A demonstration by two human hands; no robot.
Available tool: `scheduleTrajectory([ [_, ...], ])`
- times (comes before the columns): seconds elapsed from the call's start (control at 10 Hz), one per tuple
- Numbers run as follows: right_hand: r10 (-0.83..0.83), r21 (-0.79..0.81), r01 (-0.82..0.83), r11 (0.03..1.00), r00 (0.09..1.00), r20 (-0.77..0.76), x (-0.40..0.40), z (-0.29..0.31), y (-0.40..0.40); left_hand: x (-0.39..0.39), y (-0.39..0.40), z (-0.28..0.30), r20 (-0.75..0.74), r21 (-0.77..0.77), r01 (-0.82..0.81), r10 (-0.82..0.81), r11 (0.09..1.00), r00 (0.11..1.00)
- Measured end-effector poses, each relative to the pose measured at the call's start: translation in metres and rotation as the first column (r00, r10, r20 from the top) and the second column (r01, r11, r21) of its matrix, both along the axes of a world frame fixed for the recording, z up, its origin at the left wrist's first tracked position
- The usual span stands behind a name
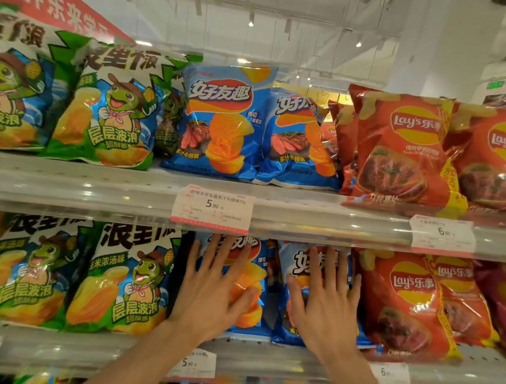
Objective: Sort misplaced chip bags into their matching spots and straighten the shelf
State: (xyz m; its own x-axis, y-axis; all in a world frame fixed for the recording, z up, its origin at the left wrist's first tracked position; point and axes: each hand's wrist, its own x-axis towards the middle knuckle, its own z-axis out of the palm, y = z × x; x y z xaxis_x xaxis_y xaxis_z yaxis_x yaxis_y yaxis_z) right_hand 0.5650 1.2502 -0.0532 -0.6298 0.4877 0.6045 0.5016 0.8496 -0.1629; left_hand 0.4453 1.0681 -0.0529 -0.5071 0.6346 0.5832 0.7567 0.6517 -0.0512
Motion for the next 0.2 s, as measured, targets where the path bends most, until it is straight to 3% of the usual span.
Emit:
scheduleTrajectory([
  [0.2, 0.021, 0.007, -0.021, 1.000, 0.992, -0.126, 0.0037, 0.0026, -0.0026, 0.0121, -0.0118, 0.0090, 0.037, 0.159, -0.070, 0.064, 0.985, 0.997],
])
